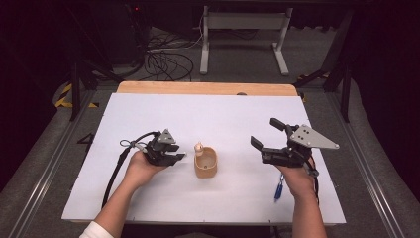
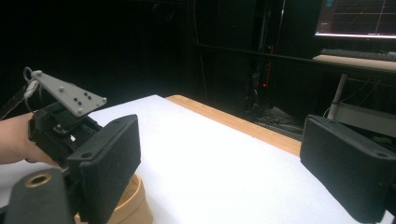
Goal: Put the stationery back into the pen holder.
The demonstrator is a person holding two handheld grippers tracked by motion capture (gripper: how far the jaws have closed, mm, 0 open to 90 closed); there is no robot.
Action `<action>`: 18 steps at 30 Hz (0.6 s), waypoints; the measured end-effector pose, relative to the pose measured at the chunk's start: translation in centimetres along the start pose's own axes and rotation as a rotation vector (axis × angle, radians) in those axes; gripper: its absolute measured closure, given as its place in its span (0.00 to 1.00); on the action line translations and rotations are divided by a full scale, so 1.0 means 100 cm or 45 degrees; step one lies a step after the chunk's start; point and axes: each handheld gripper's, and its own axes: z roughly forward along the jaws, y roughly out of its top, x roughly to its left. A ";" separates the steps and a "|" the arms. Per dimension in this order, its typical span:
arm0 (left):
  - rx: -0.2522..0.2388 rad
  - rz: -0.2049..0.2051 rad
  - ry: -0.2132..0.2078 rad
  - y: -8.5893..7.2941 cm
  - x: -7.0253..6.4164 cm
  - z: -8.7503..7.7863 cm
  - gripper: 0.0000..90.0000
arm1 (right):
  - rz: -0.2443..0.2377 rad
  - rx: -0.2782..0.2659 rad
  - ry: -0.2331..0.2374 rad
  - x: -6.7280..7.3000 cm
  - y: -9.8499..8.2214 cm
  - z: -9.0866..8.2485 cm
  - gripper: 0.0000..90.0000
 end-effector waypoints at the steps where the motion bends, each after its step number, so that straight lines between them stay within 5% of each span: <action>1: 0.005 0.000 0.002 0.000 0.000 0.001 0.68 | 0.002 0.003 0.002 0.000 0.000 0.000 0.15; 18: 0.067 -0.015 0.015 -0.001 -0.001 0.011 0.74 | -0.012 0.009 0.031 0.004 0.001 0.007 0.15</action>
